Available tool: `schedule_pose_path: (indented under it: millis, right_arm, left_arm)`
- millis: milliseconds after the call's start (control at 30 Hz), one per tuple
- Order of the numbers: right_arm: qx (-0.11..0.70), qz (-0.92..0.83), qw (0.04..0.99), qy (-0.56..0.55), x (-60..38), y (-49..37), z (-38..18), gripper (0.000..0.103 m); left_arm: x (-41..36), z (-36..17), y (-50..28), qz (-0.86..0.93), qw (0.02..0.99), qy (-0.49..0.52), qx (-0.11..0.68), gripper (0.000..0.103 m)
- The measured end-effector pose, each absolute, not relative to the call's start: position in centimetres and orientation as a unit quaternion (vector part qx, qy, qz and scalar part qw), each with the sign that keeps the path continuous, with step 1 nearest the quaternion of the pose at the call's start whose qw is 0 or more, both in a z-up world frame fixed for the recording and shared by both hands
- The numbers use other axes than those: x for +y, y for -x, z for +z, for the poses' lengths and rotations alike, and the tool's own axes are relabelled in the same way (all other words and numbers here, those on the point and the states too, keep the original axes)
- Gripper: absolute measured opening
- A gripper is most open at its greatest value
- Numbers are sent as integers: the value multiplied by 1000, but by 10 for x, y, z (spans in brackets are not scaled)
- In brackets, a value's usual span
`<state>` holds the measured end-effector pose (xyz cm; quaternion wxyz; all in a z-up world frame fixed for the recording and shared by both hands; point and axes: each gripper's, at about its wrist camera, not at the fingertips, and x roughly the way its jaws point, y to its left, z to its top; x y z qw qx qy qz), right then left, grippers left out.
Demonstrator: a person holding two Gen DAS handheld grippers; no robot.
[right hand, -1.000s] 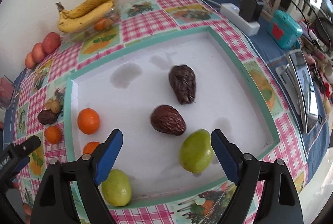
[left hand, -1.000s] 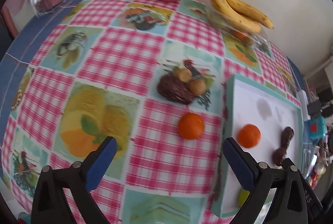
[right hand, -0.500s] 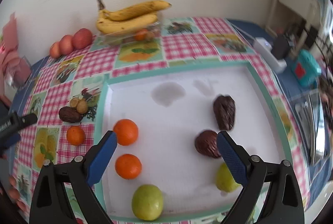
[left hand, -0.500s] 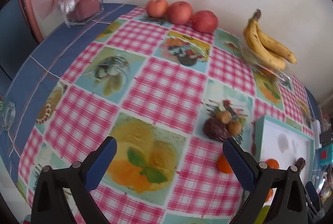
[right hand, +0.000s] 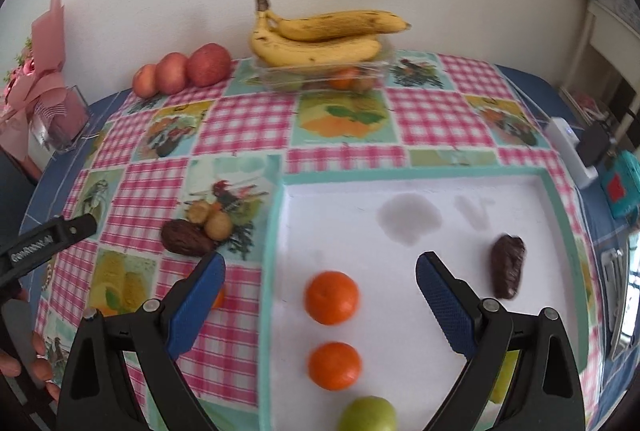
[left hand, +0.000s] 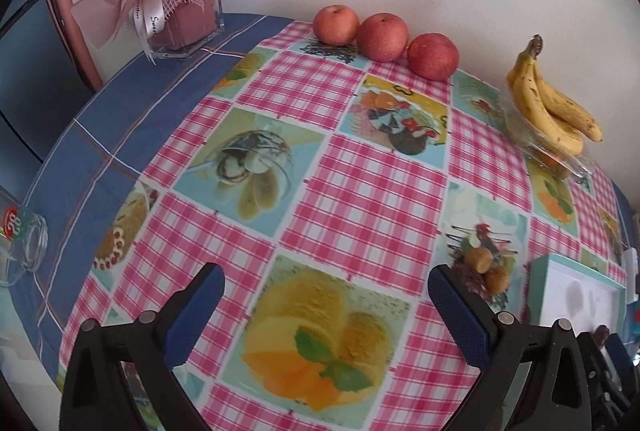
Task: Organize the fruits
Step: 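Move both tools back to the fruit pile beside the tray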
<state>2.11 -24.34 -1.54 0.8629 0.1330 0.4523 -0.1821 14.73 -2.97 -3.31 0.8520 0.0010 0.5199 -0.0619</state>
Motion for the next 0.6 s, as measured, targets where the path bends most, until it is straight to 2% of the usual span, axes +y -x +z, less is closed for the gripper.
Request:
schedule_pose_path:
  millis: [600]
  right_arm:
    - [457,-131,873,-106,-207,-73,-8,96]
  left_arm:
    - [-22,-14,-172,-62,866,-1,497,103]
